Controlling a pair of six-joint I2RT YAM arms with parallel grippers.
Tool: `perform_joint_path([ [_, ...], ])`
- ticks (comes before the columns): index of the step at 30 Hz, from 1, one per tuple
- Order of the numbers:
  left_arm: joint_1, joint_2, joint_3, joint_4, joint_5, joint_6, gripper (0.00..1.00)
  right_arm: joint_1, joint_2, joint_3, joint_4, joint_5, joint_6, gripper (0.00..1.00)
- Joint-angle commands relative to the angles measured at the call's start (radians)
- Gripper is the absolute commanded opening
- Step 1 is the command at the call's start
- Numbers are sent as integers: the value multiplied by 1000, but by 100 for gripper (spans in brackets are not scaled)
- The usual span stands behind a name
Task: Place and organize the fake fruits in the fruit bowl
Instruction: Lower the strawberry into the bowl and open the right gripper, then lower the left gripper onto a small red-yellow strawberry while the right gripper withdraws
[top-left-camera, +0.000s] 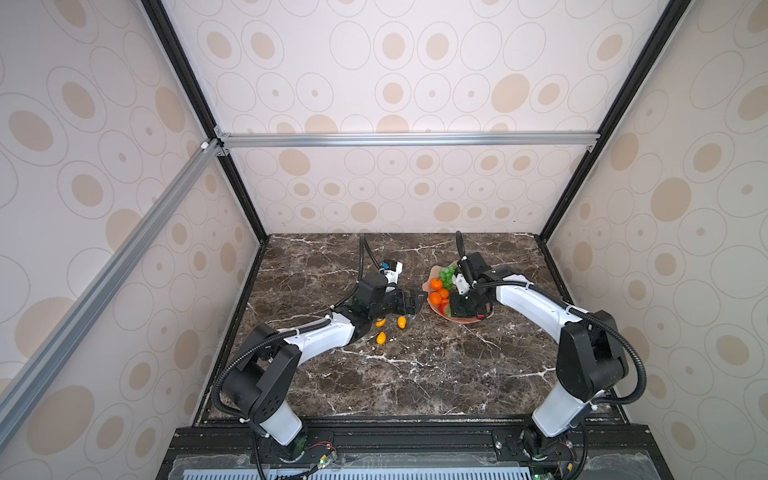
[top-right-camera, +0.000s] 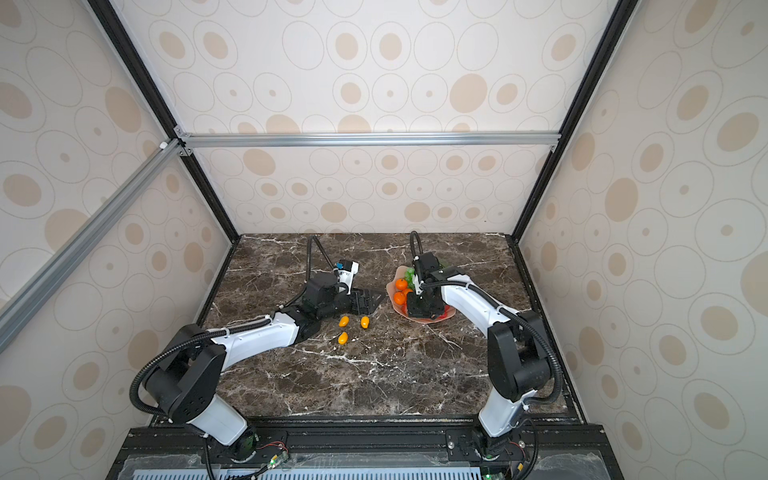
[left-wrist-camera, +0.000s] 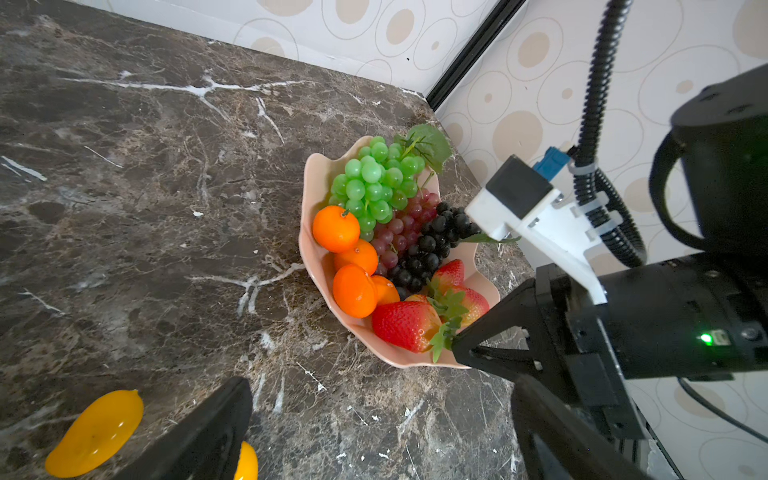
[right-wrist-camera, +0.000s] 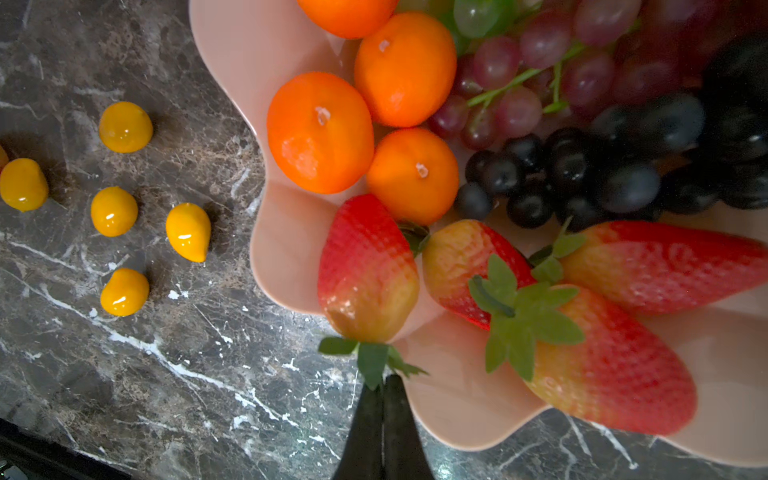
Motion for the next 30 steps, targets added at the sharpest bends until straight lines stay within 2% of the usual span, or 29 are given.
perform_joint_path([
  [1, 7, -27, 4, 22, 6, -1, 98, -5, 11, 1, -32, 27, -19, 4],
  [12, 14, -16, 13, 17, 4, -5, 98, -5, -53, 22, -93, 143, -8, 31],
  [16, 29, -20, 2, 18, 2, -16, 98, -4, -94, 9, -70, 150, -3, 31],
  [20, 66, -54, -37, 23, -9, -28, 98, 15, -159, -38, 33, 51, -27, 30],
  [24, 108, -114, -88, 6, -27, -35, 98, 56, -203, -77, 152, -3, 6, 31],
  [30, 187, -240, -158, -151, -127, -19, 98, 151, -153, -49, 258, -20, 28, 31],
])
